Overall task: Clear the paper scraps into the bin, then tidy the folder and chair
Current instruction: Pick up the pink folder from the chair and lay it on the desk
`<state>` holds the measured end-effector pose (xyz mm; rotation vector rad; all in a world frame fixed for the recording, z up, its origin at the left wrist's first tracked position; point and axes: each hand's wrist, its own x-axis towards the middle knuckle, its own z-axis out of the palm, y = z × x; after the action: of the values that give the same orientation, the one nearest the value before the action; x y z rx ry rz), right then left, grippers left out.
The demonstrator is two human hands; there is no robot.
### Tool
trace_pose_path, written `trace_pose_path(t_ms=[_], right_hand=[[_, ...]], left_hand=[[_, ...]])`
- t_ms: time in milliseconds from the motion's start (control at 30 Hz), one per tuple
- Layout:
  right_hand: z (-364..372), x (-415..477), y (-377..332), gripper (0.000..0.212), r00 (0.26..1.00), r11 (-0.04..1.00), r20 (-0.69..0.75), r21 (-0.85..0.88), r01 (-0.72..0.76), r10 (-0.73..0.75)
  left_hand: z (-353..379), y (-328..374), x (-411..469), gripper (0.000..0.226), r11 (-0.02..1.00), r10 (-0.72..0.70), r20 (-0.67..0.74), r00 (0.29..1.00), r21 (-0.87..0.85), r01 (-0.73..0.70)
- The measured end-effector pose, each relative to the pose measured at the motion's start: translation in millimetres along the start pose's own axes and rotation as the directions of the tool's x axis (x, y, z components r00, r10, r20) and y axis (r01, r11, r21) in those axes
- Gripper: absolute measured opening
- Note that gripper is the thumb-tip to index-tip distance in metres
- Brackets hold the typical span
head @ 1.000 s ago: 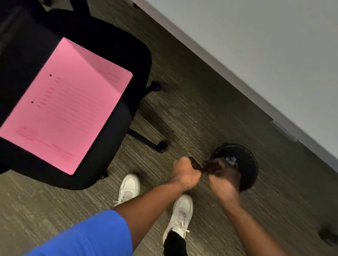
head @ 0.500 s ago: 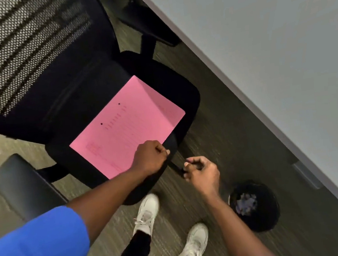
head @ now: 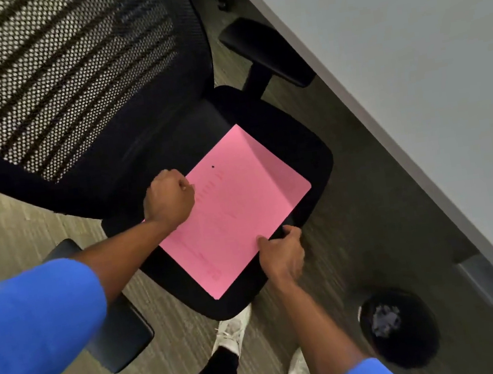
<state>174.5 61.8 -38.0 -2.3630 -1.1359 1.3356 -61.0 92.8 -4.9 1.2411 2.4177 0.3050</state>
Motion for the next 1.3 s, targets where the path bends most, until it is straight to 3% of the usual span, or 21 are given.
trace_pose_path(t_ms=[133,367,633,1000,1300], right_hand=[[6.2,1.5,-6.3,0.056,0.999,0.999,-0.002,0.034,-0.038,0.038],[-3.6,-2.6,1.9,0.043,0.997,0.952,0.055,0.299,-0.066,0.052],[-58.2,-19.7,27.3,0.047,0.996,0.908,0.049,0.416,0.047,-0.074],[-187.2,-81.6,44.0,0.054,0.956,0.897,0.165,0.413,0.157,-0.243],[-302.1,-122.7,75.8,0.056,0.913,0.873,0.089,0.344,0.346,-0.397]], left_hand=[[1.0,-5.5,2.7,0.040,0.999,-0.017,0.040,0.999,0.032,0.016],[4.0,-1.1,-8.7,0.058,0.993,-0.115,0.021,0.993,-0.030,0.115],[-8.2,5.8,-43.5,0.026,0.974,-0.172,0.048,0.984,-0.142,0.178],[-58.7,52.7,-150.7,0.022,0.891,-0.244,0.041,0.969,-0.385,0.241],[-77.7,111.8,-257.2,0.023,0.839,-0.212,0.039,0.976,-0.505,0.203]])
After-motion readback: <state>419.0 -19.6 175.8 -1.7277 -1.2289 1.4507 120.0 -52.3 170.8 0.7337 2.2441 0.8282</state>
